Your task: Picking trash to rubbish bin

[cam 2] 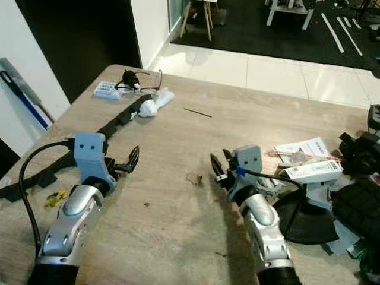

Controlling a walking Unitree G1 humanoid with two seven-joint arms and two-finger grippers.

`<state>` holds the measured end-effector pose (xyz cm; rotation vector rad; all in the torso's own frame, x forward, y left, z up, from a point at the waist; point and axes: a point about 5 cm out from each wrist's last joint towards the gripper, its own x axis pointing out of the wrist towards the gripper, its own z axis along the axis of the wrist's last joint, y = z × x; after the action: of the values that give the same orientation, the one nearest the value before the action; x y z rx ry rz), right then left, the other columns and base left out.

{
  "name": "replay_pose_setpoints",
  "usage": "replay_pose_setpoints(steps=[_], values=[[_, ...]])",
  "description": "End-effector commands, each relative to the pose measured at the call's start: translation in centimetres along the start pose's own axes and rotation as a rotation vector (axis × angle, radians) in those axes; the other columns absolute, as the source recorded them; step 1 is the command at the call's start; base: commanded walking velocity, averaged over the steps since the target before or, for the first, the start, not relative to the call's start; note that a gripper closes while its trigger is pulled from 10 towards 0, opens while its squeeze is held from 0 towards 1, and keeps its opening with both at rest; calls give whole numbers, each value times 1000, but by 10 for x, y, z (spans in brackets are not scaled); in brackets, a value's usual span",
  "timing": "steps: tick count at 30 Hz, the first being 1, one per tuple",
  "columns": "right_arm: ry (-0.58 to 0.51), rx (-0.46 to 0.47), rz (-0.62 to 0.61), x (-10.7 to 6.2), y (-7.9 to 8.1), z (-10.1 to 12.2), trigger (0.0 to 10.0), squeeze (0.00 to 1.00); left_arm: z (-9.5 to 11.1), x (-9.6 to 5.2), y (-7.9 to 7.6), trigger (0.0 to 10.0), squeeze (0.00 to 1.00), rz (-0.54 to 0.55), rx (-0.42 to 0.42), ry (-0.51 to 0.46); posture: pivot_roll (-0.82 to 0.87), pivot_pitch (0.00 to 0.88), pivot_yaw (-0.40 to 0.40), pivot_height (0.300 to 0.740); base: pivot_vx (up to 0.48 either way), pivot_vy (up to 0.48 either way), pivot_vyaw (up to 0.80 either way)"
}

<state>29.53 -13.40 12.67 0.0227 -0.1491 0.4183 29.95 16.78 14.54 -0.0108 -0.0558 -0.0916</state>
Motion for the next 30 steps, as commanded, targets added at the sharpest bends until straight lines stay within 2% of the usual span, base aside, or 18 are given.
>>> replay_pose_setpoints(steps=[1, 6, 9, 10, 12, 13, 20, 30], values=[[23, -1, 18, -3, 3, -3, 10000, 0, -5, -4, 3, 10000, 0, 3, 8, 25, 44, 116, 0, 740, 0, 0, 0], [74, -31, 79, -7, 10, -7, 10000, 0, -5, -7, 2, 10000, 0, -31, 28, 33, 47, 124, 1, 740, 0, 0, 0], [80, -88, 100, -7, 10, -5, 10000, 0, -8, -8, 1, 10000, 0, -70, 50, 59, 47, 124, 1, 740, 0, 0, 0], [76, -98, 97, -7, 9, -4, 10000, 427, -10, -10, 0, 10000, 0, -103, 85, 70, 47, 126, 0, 740, 0, 0, 0], [76, -98, 97, -7, 9, -4, 10000, 427, -10, -10, 0, 10000, 0, -103, 85, 70, 47, 126, 0, 740, 0, 0, 0], [77, -108, 97, -6, 7, -1, 10000, 1000, -13, -12, -3, 10000, 0, -149, 120, 77, 46, 130, 3, 740, 0, 0, 0], [92, -136, 114, -5, 6, 3, 10000, 1000, -14, -14, -9, 10000, 0, -202, 133, 77, 43, 132, 3, 740, 0, 0, 0], [165, -130, 90, -5, 0, -11, 10000, 1000, -11, -14, -26, 10000, 0, -313, 100, 45, 43, 137, 6, 740, 0, 0, 0]])
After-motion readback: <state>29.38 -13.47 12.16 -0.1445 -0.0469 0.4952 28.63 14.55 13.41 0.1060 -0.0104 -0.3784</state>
